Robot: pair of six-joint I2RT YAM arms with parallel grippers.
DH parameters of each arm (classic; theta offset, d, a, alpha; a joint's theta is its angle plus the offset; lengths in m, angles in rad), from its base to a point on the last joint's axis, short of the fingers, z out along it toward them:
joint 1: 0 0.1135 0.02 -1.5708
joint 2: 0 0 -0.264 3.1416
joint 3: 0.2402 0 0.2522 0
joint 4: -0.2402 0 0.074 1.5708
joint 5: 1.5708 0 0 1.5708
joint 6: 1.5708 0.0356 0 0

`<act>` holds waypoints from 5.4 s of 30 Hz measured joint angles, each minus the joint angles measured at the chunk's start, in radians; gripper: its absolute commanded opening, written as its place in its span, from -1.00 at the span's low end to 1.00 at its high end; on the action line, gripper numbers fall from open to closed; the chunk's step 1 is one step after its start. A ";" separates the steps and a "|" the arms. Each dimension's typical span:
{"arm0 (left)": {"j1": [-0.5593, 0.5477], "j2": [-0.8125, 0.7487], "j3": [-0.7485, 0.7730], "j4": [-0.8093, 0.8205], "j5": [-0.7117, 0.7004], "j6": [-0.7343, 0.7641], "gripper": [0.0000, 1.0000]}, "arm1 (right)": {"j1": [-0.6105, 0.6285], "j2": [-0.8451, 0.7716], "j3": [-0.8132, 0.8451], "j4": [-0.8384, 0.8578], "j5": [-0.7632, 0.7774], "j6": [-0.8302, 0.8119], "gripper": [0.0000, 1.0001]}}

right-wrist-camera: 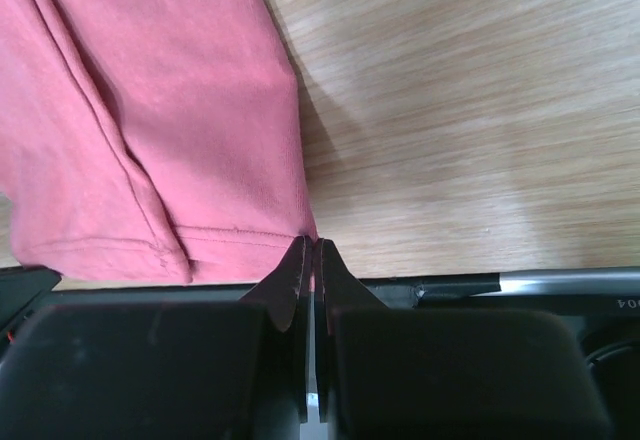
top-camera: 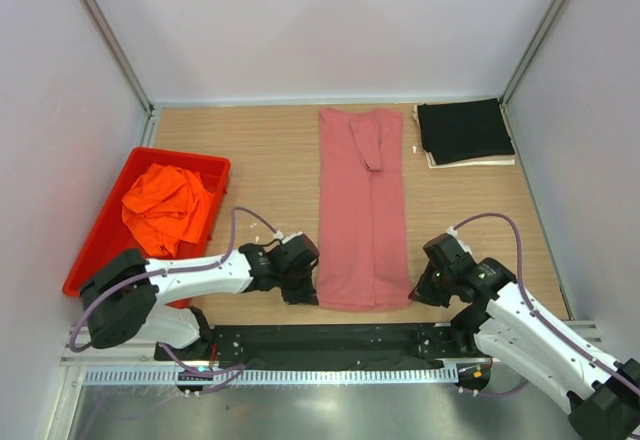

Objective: Fold and stack the t-shirts
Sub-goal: Fold the tshirt

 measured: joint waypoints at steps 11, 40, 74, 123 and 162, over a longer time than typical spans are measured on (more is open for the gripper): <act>0.117 0.157 0.194 -0.083 -0.007 0.094 -1.00 | 0.000 0.254 0.167 0.114 0.100 -0.093 -0.97; 0.501 0.775 1.097 -0.317 0.009 0.474 -1.00 | -0.344 1.106 0.895 0.336 0.029 -0.488 -0.97; 0.637 1.030 1.397 -0.229 0.210 0.518 -1.00 | -0.487 1.341 1.109 0.402 -0.119 -0.517 -0.98; 0.506 0.666 0.689 0.045 0.209 0.541 -0.88 | -0.542 1.143 0.678 0.372 -0.330 -0.703 -0.70; 0.422 0.291 0.243 -0.103 0.105 0.370 -0.57 | -0.407 0.515 0.078 0.382 -0.153 -0.292 -0.44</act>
